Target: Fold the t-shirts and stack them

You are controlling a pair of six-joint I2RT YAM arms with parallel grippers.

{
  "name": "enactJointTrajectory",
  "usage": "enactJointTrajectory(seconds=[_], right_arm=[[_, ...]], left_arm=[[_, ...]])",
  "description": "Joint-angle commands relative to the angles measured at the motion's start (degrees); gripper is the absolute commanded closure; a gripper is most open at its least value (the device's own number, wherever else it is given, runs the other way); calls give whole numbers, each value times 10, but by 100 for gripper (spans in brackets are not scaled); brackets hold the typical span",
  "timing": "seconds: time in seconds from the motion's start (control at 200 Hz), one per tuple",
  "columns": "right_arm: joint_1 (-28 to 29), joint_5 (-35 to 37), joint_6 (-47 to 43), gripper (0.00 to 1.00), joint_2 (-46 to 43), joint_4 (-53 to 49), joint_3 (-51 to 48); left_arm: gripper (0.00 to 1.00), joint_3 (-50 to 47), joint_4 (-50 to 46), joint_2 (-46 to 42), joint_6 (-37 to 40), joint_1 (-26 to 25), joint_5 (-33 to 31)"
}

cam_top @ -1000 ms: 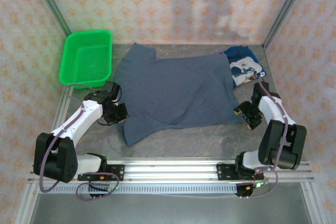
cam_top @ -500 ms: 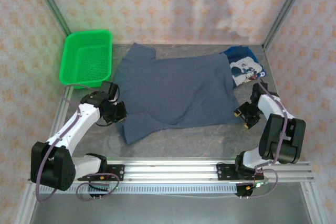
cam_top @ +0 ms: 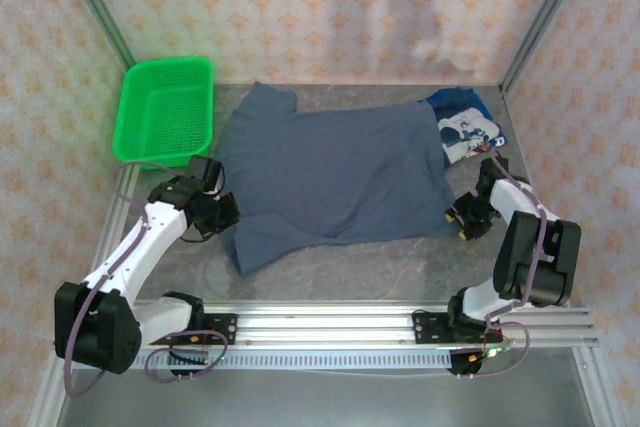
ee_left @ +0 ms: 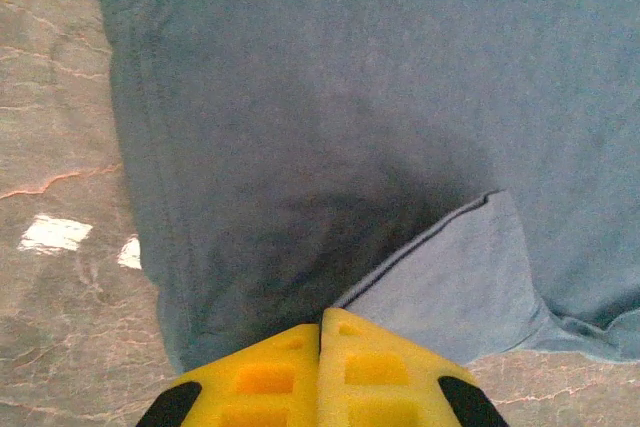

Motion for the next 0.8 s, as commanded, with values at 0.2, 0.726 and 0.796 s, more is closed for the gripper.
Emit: enactJointTrajectory(seconds=[0.2,0.726,0.796], right_arm=[[-4,64,-29,88,26,-23,53],[-3,81,-56,57,-33,-58,29],[-2,4,-23,52,-43,-41,4]], left_arm=[[100,65,-109,-80,23,80,-45],[100,55,-110,-100,24,93,-25],[100,54,-110,-101,23,93,-23]])
